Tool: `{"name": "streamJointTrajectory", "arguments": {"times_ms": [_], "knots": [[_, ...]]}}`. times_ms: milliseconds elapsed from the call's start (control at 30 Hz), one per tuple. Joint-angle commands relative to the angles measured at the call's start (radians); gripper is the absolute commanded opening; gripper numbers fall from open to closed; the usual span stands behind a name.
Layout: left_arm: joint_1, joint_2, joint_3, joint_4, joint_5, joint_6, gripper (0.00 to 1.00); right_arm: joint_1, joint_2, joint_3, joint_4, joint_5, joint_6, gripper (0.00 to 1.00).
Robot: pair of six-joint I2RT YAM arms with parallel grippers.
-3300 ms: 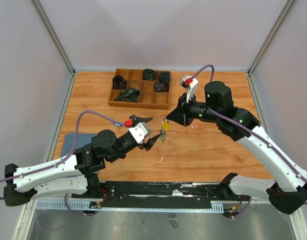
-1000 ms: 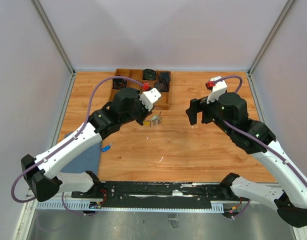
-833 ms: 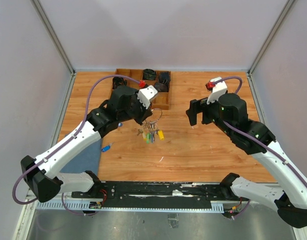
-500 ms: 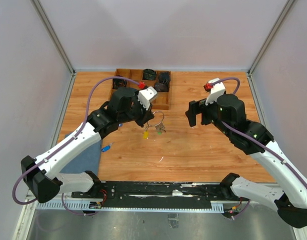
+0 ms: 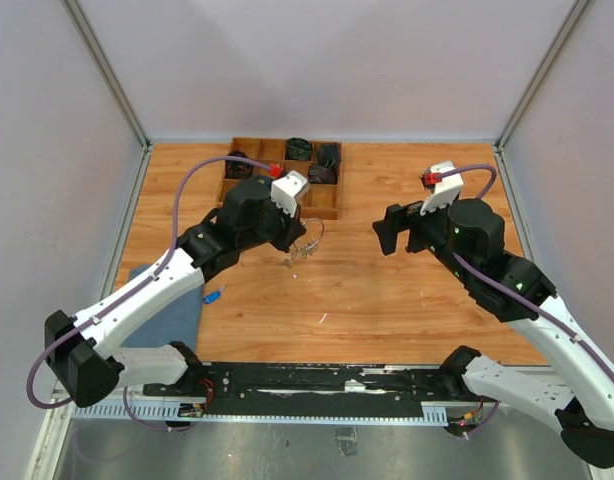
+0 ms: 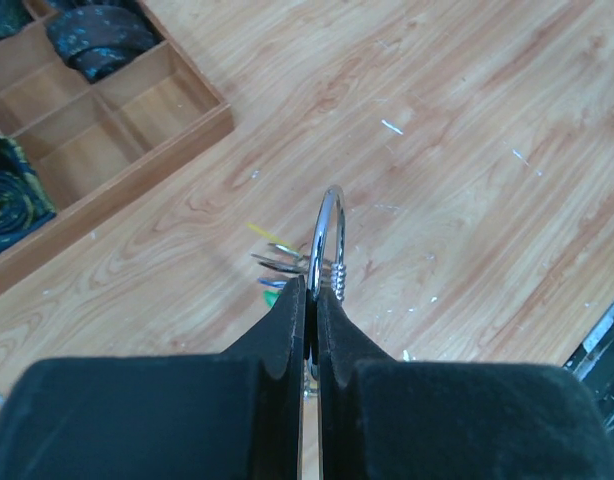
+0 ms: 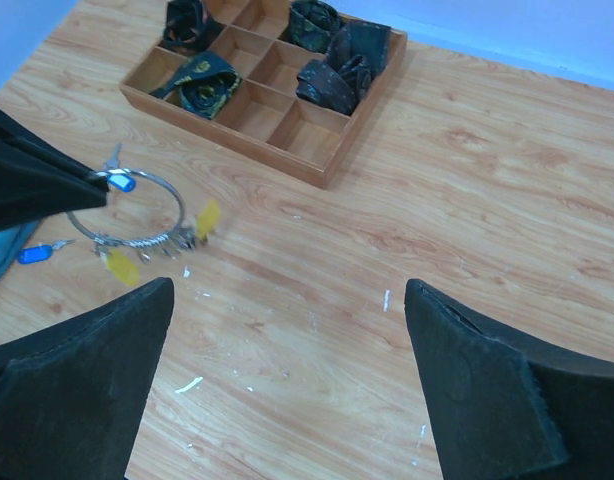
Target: Put the keys on the keyring
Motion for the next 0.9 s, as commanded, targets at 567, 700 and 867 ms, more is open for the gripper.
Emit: {"name": "streamJointTrajectory", "arguments": {"times_ms": [567,700,867], "knots": [[-0.035,0.074,-0.317,0.704,0.424,-0.321,0.01,0.015,-0.115,-0.097,0.03,0.053,-0.044,0.99],[-0.11,0.15,-0.294,0.749,0.422,-0.342,0.01,0.014,-0.126,-0.103,0.025,0.066,-0.042,0.99],[-0.137,0.231,-0.341,0.825,0.393,-0.391,0.01,0.016,-0.119,-0.104,0.006,0.088,-0.035,0.98]]}}
